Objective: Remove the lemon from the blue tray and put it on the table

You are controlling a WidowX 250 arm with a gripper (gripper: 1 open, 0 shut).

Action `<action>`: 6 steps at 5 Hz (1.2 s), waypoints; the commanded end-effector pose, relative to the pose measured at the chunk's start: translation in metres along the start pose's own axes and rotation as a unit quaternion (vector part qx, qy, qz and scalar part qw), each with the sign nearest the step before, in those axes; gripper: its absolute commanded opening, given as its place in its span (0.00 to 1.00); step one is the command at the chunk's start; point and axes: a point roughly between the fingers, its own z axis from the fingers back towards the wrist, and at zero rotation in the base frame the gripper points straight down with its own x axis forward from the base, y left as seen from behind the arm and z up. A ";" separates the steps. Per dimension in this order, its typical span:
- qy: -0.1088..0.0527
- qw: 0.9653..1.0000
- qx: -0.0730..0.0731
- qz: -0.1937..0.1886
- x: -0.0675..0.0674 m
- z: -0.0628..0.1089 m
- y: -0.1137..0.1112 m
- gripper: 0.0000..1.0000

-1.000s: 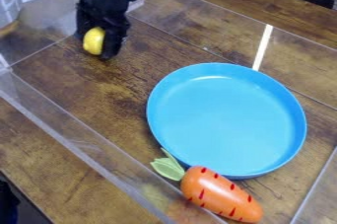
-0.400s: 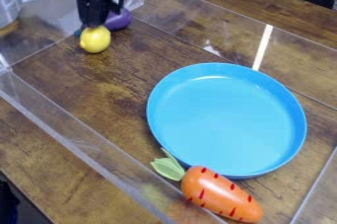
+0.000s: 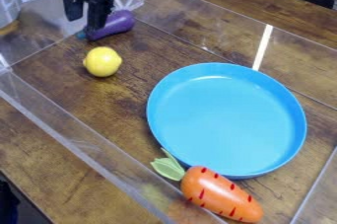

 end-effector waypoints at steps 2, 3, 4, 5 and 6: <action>-0.066 0.996 0.015 -0.055 -0.007 0.022 0.004 1.00; -0.074 0.994 0.014 -0.085 -0.015 0.013 0.000 1.00; -0.076 0.992 0.015 -0.098 -0.024 -0.010 0.007 1.00; -0.076 0.991 0.013 -0.111 -0.030 -0.017 0.014 1.00; -0.075 0.990 0.012 -0.114 -0.030 -0.020 0.003 1.00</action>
